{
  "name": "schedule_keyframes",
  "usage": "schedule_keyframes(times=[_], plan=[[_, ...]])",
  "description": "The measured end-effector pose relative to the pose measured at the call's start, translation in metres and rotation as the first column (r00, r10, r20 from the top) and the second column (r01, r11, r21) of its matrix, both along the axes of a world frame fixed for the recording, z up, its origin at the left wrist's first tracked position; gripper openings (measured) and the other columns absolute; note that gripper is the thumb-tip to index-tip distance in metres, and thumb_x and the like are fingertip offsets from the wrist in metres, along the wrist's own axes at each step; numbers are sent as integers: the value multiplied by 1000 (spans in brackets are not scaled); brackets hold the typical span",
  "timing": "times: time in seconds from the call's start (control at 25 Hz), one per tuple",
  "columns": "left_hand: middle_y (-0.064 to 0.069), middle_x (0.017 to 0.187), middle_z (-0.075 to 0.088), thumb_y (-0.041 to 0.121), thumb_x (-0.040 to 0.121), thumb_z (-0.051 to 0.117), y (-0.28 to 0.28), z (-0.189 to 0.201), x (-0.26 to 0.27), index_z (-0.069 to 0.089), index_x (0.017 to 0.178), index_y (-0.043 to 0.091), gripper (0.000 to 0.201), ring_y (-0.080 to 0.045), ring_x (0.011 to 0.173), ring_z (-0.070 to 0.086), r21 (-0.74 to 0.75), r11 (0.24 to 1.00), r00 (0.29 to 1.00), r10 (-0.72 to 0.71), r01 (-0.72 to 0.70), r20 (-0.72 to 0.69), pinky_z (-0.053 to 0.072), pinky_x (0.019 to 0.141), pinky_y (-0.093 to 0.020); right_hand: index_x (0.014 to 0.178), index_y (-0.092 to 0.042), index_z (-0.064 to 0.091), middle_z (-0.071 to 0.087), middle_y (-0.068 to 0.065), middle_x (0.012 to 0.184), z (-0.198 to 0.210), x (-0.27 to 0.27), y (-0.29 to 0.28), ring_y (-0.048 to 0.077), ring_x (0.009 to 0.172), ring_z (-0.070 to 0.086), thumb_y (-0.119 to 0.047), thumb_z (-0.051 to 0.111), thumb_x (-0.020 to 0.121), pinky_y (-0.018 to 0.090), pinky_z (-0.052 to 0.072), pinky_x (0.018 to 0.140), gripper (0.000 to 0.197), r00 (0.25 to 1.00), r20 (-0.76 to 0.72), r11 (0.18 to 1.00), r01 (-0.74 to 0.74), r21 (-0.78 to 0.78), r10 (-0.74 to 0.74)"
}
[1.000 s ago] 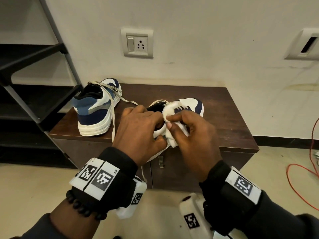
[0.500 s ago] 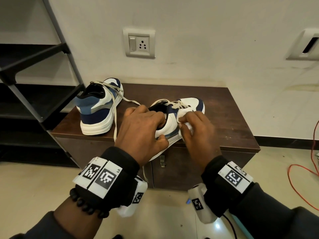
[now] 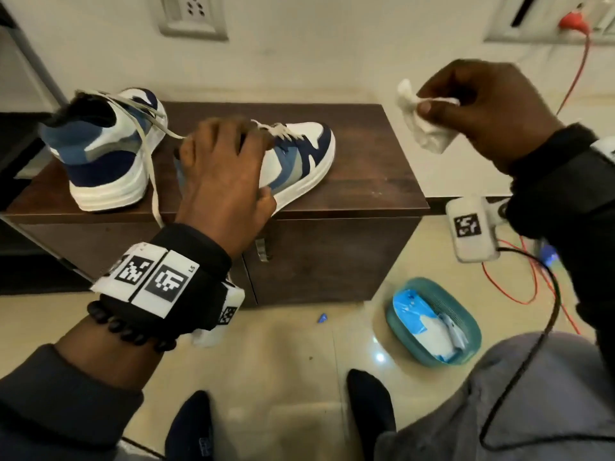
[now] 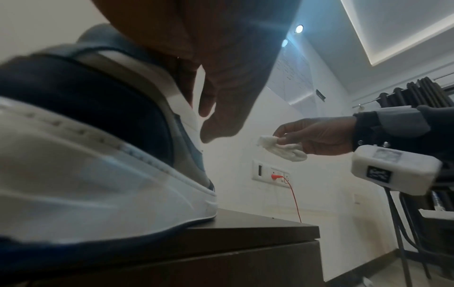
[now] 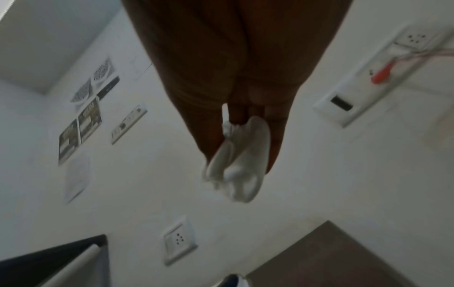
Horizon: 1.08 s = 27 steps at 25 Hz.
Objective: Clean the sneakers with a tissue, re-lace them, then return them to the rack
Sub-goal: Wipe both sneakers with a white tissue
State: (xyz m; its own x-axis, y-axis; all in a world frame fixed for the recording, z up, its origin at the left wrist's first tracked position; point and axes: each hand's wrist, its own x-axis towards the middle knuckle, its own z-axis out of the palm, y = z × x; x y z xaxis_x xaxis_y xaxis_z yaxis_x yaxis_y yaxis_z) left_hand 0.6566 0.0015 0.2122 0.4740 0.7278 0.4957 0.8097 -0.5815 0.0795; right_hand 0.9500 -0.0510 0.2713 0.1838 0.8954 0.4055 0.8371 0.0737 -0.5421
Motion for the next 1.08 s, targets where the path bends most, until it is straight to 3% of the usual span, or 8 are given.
schedule_keyframes(times=[0.08, 0.12, 0.24, 0.32, 0.48, 0.72, 0.92, 1.08], plan=[[-13, 137, 44, 18, 71, 69, -6, -5, 10, 53, 122, 13, 53, -36, 126, 34, 3, 999, 999, -41, 41, 5, 29, 98, -47, 100, -17, 66, 63, -2, 92, 3, 27, -11, 8, 81, 53, -27, 65, 87, 6, 37, 67, 16, 988, 157, 991, 23, -129, -3], [-13, 140, 42, 18, 71, 70, -9, -9, 15, 53, 122, 13, 53, -36, 128, 33, -8, 998, 998, -65, 65, 2, 28, 99, -49, 100, -16, 66, 62, -1, 93, -1, 39, -17, 11, 83, 54, -25, 64, 87, 6, 37, 66, 16, 982, 190, 984, 41, -175, -7], [-13, 143, 39, 16, 70, 73, -10, -17, 24, 54, 120, 14, 53, -38, 128, 32, -10, 999, 999, -53, 53, 3, 28, 99, -52, 100, -16, 66, 63, 0, 93, -34, 68, -33, 18, 87, 57, -24, 64, 87, 25, 38, 73, 16, 983, 180, 953, 97, -286, -46], [-14, 140, 40, 18, 72, 71, -4, -14, 25, 53, 121, 13, 53, -39, 126, 33, 19, 999, 999, 29, -30, 42, 28, 97, -50, 97, -20, 65, 64, -3, 90, -62, 82, -43, 17, 85, 57, -25, 64, 87, 26, 39, 70, 11, 987, 146, 939, 106, -327, -61], [-19, 125, 47, 34, 79, 67, 8, 0, 24, 49, 120, 7, 53, -41, 113, 43, 55, 975, 977, 215, -215, 0, 31, 90, -49, 96, -26, 64, 63, -10, 88, -74, 84, -38, 13, 84, 57, -24, 63, 88, 24, 40, 69, 8, 996, 64, 961, 80, -266, -65], [-17, 106, 62, 40, 83, 67, 9, 9, 25, 48, 113, 9, 47, -37, 97, 58, -50, 972, 973, 230, -230, -6, 36, 87, -45, 101, -25, 63, 62, -7, 95, -57, 48, 16, 11, 88, 53, -15, 59, 86, 11, 36, 69, 19, 995, 89, 970, -21, -241, 43], [-14, 94, 68, 49, 88, 57, 6, 15, 22, 54, 111, 11, 44, -35, 88, 62, -64, 972, 971, 219, -225, -91, 37, 69, -35, 105, -25, 65, 64, -7, 102, -60, 24, 43, 13, 92, 56, -11, 57, 85, 22, 38, 76, 25, 994, 56, 961, -80, -265, 98], [-6, 99, 67, 48, 88, 57, 13, 20, 26, 56, 108, 20, 34, -30, 96, 61, -251, 943, 968, 242, -218, 68, 41, 72, -35, 106, -25, 66, 67, -6, 102, -62, 7, 51, 14, 95, 59, -11, 54, 85, 25, 43, 80, 28, 996, -15, 972, -85, -220, 84]])
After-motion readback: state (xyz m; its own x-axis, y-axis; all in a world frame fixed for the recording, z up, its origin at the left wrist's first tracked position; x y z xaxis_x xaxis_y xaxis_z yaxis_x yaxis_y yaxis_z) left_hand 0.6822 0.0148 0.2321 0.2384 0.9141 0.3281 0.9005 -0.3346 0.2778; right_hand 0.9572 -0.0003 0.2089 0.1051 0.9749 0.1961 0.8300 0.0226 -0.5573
